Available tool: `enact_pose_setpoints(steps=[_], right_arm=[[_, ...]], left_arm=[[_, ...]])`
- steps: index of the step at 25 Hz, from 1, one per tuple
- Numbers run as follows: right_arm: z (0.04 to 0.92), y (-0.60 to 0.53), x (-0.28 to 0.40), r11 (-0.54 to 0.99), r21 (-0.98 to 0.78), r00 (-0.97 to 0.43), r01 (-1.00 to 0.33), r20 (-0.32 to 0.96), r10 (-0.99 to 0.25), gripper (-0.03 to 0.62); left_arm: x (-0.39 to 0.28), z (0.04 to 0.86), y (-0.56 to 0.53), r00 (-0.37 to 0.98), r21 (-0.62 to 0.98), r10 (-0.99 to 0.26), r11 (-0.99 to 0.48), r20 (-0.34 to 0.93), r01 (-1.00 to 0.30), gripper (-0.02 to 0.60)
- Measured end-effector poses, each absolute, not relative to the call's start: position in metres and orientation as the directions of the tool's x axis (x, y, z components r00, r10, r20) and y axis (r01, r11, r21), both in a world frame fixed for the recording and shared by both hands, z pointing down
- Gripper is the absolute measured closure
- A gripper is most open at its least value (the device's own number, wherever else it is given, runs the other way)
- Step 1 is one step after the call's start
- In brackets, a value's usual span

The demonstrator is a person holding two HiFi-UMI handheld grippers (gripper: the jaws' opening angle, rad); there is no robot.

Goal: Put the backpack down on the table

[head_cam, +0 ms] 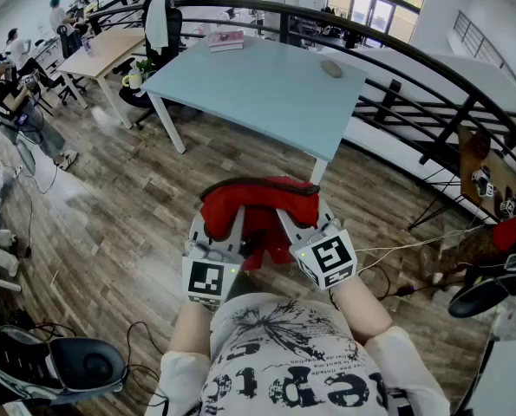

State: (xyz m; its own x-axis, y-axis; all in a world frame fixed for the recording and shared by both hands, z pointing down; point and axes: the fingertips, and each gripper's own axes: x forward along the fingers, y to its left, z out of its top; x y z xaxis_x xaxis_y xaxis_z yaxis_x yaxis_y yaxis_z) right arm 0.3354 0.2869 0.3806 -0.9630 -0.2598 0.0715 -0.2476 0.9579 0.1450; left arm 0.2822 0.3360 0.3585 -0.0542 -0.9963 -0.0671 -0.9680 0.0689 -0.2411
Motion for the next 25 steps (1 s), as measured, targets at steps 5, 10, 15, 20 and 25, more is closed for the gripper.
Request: enact_pose_setpoints(steps=[5,10,15,20,25], right_arm=[[0.379,0.280,0.331,0.959,0.148,-0.964,-0.244,0.071,-0.256,0.548],[0.384,0.270,0.317,0.960,0.146,-0.964,-0.238,0.088,-0.252,0.548],[0.389,0.254,0.288,0.965,0.120,-0.964,-0.235,0.103,-0.247,0.548],[0.399,0.236,0.246,0.970,0.088,-0.966,-0.226,0.109,-0.235,0.548],[0.391,0.210,0.186,0.972,0.102,-0.970,-0.212,0.100,-0.222,0.548]], left_arm=[[0.278,0.358,0.328,-0.053,-0.248,-0.996,0.069,-0.071,-0.966,0.548],[0.266,0.361,0.319,-0.058,-0.215,-0.998,0.064,-0.036,-0.974,0.548],[0.235,0.367,0.303,-0.066,-0.224,-0.997,0.072,-0.036,-0.972,0.548],[0.194,0.375,0.285,-0.073,-0.221,-0.997,0.075,-0.013,-0.972,0.548],[0.135,0.369,0.261,-0.060,-0.232,-0.998,0.064,-0.023,-0.971,0.548]])
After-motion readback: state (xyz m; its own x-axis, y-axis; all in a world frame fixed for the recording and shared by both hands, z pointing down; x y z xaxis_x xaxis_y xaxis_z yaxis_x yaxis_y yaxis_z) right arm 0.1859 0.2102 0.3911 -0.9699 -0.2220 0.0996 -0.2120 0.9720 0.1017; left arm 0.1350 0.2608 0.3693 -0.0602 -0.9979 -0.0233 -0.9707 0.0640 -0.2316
